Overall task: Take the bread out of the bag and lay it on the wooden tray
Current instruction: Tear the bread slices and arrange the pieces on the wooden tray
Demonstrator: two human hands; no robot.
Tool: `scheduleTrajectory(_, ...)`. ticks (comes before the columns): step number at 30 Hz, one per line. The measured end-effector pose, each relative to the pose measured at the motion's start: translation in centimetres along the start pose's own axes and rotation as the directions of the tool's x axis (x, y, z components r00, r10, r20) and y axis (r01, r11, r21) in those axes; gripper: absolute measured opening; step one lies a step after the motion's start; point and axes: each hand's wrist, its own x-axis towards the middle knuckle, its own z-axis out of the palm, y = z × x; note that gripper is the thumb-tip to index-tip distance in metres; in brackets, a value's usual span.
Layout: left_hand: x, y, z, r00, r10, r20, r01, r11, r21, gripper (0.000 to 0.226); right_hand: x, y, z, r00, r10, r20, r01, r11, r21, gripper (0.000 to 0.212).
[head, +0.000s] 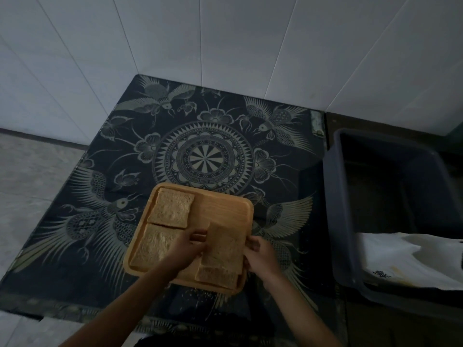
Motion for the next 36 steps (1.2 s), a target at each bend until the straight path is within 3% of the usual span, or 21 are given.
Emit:
scheduleTrajectory(12,5.6,5.9,-0.7,0.998,0.061,-0.029,-0.060,0.997,0.058,0.034,5.5,-4.9,-0.9,0.999,-0.012,-0.048,0.013,1.000,0.027,0.026)
scheduleTrajectory(18,7.0,5.1,-0.6,0.999,0.016,-0.041,-0.012,0.995,0.101,0.033,7.0,-4.8,-0.2,0.999,0.021,-0.041,-0.021,1.000,-0.012,0.033)
scheduleTrajectory(30,5.8,4.0,-0.8,0.996,0.055,-0.064,-0.042,0.981,0.187,0.027,5.9,-3.1,-0.8,0.991,-0.105,-0.078,0.097,0.990,-0.102,0.032)
scheduleTrajectory(36,3.8,2.2,-0.9,0.999,0.015,-0.041,-0.008,0.984,0.180,0.031,3.3,-0.1,-1.2,0.995,-0.077,-0.065,0.071,0.994,-0.082,0.013)
